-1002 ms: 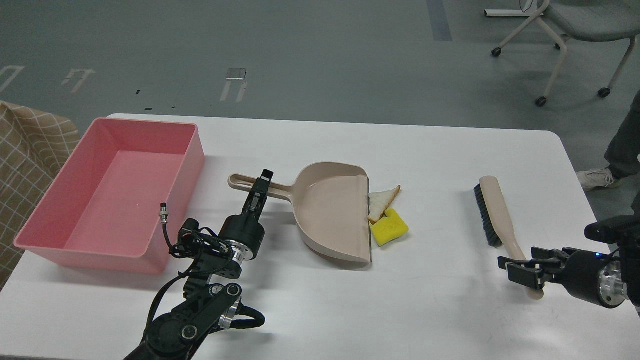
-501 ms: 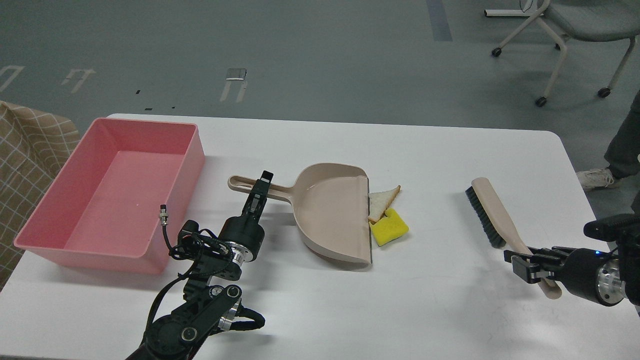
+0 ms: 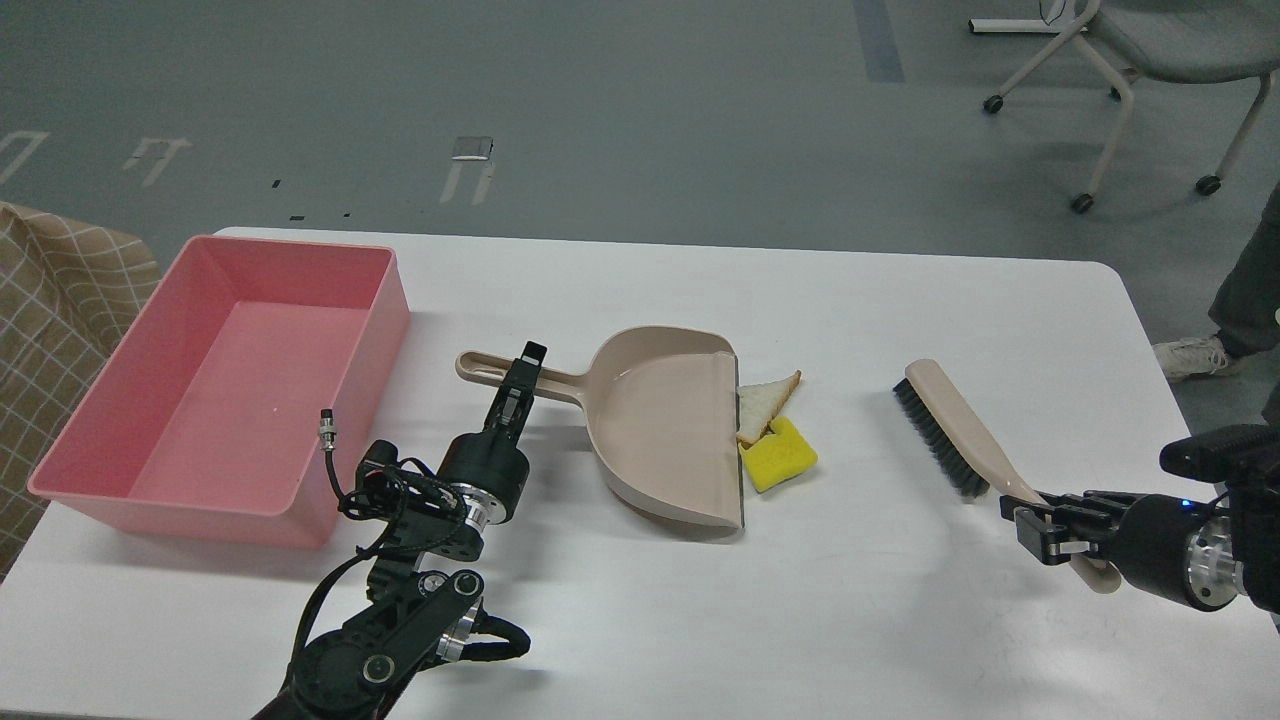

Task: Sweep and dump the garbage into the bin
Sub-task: 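Move the brush into the dustpan and sweep the sponge inward, then lift the brush up and away from the dustpan, then lift the dustpan with the left gripper over the pink bin, then tilt the dustpan to dump the sponge and paper into the bin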

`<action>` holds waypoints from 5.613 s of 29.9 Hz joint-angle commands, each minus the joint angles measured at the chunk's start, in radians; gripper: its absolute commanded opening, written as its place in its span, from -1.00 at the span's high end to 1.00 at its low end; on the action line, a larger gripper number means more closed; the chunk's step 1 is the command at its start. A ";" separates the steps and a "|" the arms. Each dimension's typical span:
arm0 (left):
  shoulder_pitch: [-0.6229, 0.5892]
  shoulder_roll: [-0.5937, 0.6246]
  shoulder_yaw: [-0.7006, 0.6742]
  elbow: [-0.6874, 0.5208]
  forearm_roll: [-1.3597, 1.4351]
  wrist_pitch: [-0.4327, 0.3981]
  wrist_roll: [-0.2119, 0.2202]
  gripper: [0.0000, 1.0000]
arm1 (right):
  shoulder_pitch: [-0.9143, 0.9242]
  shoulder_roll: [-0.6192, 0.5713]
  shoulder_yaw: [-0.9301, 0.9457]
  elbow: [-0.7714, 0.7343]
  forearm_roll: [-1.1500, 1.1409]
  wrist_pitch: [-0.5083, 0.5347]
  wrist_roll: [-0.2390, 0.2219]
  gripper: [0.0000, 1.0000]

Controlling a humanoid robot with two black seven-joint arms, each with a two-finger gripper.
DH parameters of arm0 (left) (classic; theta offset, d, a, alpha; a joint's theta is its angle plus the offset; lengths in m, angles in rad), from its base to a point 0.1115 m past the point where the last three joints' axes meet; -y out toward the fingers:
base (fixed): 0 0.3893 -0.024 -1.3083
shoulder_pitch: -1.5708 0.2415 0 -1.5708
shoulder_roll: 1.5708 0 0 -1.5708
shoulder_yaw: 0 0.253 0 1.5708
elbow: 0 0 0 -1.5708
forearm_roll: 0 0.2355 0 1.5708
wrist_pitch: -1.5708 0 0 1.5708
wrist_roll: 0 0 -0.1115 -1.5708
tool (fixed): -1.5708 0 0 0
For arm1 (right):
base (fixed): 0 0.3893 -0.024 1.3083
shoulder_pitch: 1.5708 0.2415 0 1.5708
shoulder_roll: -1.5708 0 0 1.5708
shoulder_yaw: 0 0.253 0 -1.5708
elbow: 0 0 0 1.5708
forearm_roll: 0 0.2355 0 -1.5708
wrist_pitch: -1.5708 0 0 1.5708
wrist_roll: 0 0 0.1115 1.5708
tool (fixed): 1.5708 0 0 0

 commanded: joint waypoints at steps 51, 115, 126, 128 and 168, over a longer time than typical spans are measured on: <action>0.003 0.000 -0.001 -0.008 0.003 0.001 0.000 0.59 | 0.066 0.442 -0.050 0.003 -0.003 0.000 -0.199 0.87; -0.123 0.000 -0.122 -0.097 -0.262 -0.029 0.051 1.00 | -0.014 0.407 0.413 0.068 0.364 0.000 -0.212 0.80; -0.162 0.280 -0.122 -0.235 -0.434 -0.092 0.074 1.00 | -0.009 0.414 0.411 0.066 0.362 0.000 -0.206 0.78; -0.162 0.331 -0.122 -0.254 -0.457 -0.098 0.074 1.00 | -0.008 0.416 0.411 0.066 0.364 0.000 -0.206 0.78; 0.030 0.916 -0.253 -0.083 -0.606 -0.356 -0.096 1.00 | 0.014 0.413 0.405 0.057 0.364 0.000 -0.199 0.79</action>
